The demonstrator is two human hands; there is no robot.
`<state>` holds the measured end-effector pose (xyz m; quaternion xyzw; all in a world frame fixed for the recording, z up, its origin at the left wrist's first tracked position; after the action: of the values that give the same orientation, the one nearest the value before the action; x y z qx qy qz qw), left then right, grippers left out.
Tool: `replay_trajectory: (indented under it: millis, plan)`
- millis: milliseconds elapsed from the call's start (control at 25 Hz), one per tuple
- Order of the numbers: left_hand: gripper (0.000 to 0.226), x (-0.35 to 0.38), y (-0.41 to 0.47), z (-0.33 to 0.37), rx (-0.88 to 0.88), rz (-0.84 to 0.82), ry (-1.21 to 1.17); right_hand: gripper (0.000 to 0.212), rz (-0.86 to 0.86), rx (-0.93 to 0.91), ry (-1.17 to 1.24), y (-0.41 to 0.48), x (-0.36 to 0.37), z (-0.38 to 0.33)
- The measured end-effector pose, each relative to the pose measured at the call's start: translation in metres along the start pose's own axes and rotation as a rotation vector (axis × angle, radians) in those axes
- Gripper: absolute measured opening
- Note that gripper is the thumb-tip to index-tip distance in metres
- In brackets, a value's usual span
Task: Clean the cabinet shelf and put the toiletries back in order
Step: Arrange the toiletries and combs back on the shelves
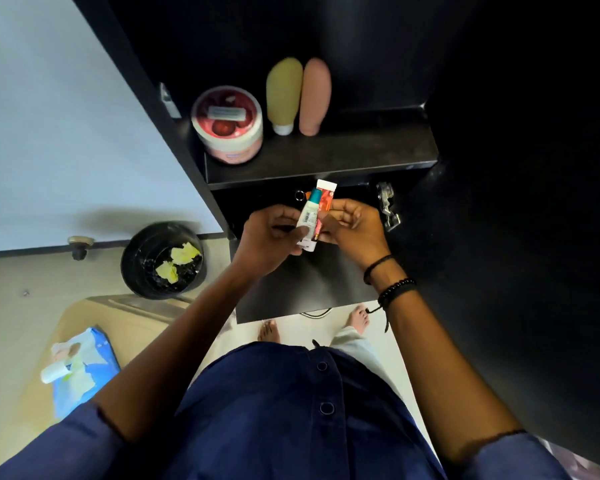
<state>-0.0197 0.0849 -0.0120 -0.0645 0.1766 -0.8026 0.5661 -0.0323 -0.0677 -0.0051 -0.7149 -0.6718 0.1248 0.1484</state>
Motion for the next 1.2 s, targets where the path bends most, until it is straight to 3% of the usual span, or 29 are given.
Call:
replay_trajectory:
  millis: [320, 680, 1000, 1200]
  plan:
    - [0.013, -0.03, -0.033, 0.05, 0.173, 0.051, 0.139, 0.021, -0.007, -0.052, 0.081, -0.04, 0.033, -0.051]
    - [0.03, -0.035, -0.077, 0.125, 0.296, 0.082, 0.023, 0.029, -0.113, -0.295, -0.1, -0.063, 0.036, -0.128]
    - [0.041, -0.039, -0.122, 0.22, 0.559, 0.323, 0.021, 0.03, -0.244, -0.709, -0.511, -0.103, 0.037, -0.223]
    - [0.034, -0.056, -0.14, 0.257, 0.684, 0.503, 0.03, 0.034, -0.322, -0.813, -0.757, -0.106, 0.057, -0.267]
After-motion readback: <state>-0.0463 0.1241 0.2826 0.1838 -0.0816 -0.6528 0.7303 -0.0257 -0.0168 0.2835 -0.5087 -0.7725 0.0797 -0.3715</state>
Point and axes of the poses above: each hand's wrist, its own y-axis towards the middle knuckle, its own x-axis out of the palm, z = x × y, the point moved 5 cm from there along y, towards the middle knuckle, and after that the axes turned 6 degrees about -z, right-handed, at the moved point
